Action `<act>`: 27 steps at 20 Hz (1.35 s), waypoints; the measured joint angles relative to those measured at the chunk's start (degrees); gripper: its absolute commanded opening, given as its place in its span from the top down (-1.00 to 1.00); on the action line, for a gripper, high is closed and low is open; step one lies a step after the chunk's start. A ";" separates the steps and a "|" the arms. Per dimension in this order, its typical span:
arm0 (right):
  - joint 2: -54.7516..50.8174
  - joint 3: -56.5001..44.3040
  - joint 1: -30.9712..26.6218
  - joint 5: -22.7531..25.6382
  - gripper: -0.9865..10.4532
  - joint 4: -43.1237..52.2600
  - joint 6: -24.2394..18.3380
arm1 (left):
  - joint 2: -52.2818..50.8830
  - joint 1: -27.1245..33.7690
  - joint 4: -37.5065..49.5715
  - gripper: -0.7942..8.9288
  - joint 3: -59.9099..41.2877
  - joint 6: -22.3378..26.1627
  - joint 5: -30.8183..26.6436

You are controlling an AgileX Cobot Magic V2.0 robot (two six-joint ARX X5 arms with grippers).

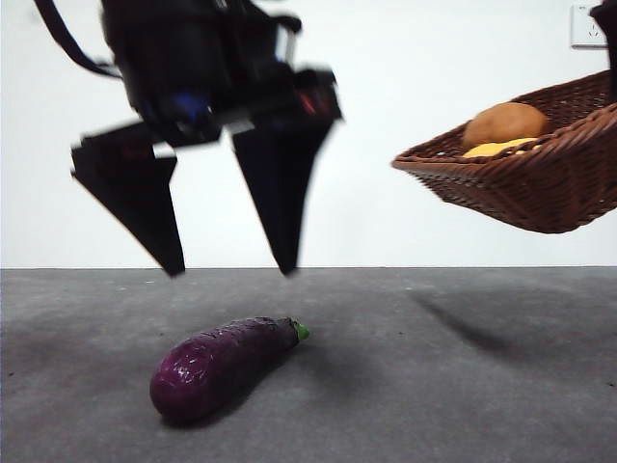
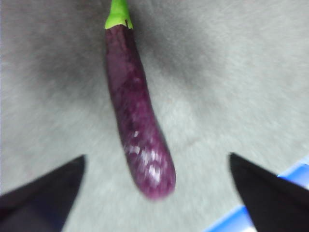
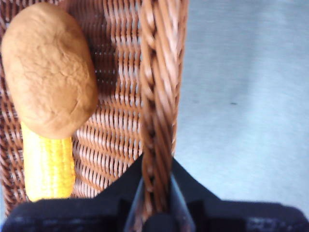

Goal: Help me put the vegetables on the table into the basket

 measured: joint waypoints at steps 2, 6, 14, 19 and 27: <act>0.00 0.00 -2.27 0.02 0.84 0.00 -0.09 | 2.49 0.50 1.51 -0.26 -0.02 0.44 0.39; 0.00 0.00 -4.24 -0.09 0.84 -0.02 -0.09 | 6.58 2.36 2.19 -0.26 -0.02 1.70 0.39; 0.00 0.00 -4.13 -2.97 0.84 0.00 -0.37 | 9.60 4.68 2.71 0.31 -0.02 5.05 2.75; 0.00 0.00 -4.13 -2.97 0.84 0.00 -0.48 | 9.62 4.68 2.49 0.86 -0.02 8.13 2.69; 0.00 -0.02 -2.75 -2.89 0.84 0.00 -0.31 | 5.55 4.61 -1.92 0.85 5.29 9.84 4.44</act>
